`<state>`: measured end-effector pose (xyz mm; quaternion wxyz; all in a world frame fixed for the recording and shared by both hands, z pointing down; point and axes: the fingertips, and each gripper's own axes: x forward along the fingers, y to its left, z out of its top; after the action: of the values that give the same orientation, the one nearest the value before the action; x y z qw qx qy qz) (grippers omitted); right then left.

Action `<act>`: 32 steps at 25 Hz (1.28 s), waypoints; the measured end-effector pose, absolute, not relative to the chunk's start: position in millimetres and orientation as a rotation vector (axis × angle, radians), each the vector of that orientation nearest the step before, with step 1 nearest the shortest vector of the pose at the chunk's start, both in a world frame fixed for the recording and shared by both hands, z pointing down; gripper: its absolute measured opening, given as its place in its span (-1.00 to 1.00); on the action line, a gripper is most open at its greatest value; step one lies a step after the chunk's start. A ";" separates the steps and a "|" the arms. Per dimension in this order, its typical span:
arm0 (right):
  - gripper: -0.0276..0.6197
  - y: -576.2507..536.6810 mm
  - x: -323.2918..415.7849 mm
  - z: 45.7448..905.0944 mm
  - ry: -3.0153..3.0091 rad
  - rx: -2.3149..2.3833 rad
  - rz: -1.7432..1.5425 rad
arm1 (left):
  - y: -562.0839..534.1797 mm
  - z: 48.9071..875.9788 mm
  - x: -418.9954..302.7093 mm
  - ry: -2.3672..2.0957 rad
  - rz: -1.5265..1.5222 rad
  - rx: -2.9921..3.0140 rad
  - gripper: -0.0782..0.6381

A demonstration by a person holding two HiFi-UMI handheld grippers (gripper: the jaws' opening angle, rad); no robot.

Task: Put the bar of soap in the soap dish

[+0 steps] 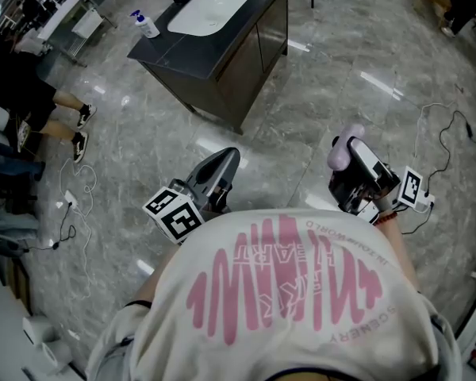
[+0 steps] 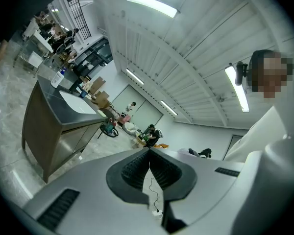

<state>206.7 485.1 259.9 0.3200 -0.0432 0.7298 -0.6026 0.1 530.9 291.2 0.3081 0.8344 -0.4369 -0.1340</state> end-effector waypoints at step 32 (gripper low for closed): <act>-0.26 431.5 160.6 287.0 1.897 -0.260 -1.567 | 496.5 333.6 -98.6 -1.216 -0.301 2.086 -0.76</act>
<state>160.6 431.5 287.0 0.3274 -0.0991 0.7245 -0.5984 -98.6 496.5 333.6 0.3468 0.8042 -0.4686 -0.1160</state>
